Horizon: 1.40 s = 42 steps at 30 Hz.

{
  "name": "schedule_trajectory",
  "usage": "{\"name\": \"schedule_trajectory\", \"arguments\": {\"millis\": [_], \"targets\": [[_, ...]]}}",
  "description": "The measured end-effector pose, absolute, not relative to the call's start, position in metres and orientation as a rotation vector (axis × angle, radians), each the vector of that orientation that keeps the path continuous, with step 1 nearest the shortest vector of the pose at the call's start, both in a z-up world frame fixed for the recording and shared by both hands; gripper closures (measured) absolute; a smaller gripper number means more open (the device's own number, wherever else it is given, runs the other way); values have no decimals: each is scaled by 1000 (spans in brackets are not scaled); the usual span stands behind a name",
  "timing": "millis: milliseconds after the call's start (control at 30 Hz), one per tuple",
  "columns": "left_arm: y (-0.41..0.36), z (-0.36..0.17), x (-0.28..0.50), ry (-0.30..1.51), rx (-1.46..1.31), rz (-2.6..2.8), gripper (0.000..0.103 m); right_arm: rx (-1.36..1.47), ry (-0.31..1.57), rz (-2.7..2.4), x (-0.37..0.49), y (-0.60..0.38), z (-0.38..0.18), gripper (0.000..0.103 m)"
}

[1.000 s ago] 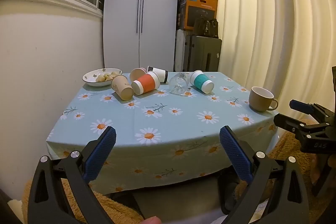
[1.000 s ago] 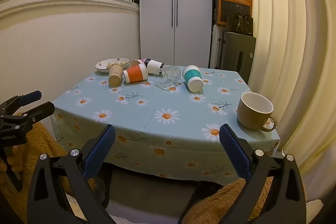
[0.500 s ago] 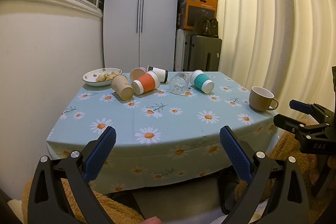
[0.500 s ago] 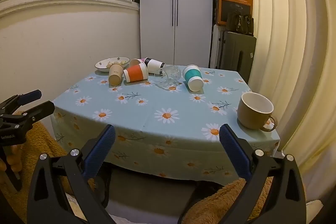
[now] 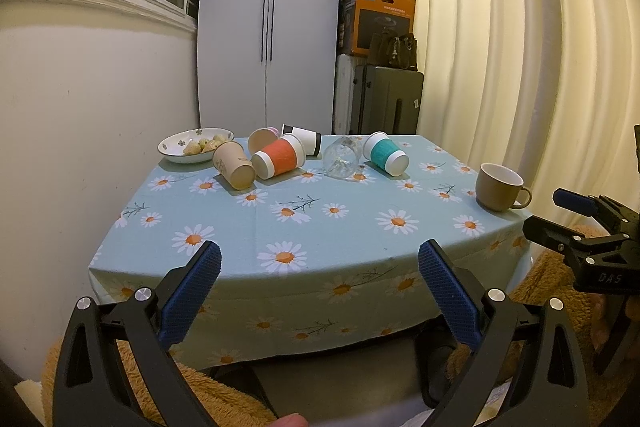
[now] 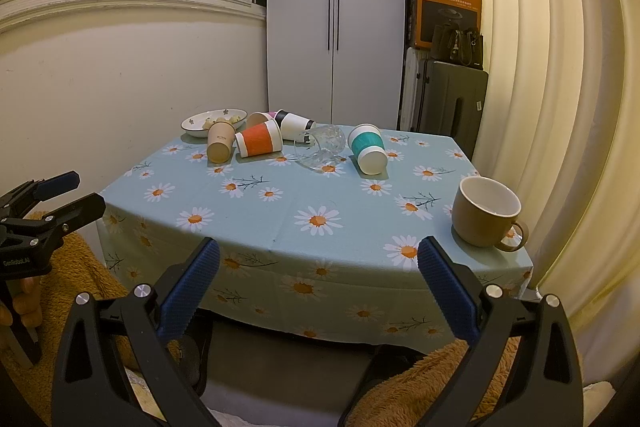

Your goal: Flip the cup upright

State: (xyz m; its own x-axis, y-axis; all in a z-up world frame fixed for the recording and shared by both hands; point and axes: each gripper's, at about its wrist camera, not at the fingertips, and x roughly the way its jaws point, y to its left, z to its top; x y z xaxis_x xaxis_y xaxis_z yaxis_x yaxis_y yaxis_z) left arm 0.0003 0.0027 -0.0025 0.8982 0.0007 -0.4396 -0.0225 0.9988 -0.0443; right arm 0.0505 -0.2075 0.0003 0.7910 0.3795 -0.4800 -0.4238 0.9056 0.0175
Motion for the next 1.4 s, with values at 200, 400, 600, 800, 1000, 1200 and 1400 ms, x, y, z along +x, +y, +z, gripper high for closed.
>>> {"name": "schedule_trajectory", "arguments": {"millis": [200,400,600,800,1000,1200,1400], "targets": [[2,-3,1,455,-47,12,7,-94,495,433,50,-209,-2,5],[0,-2,-1,455,-49,13,7,-97,500,434,51,-209,-2,5],[0,-4,-1,457,-47,13,7,-97,499,433,51,-210,0,5],[1,-5,-1,456,-46,9,7,-98,499,434,51,-210,0,5],[1,-4,0,457,-46,10,7,-98,499,432,51,-209,0,5],[1,-4,1,460,-45,10,7,-99,500,433,51,-209,-1,5],[1,-4,1,460,-47,10,7,-101,503,435,52,-209,-1,5]]}}
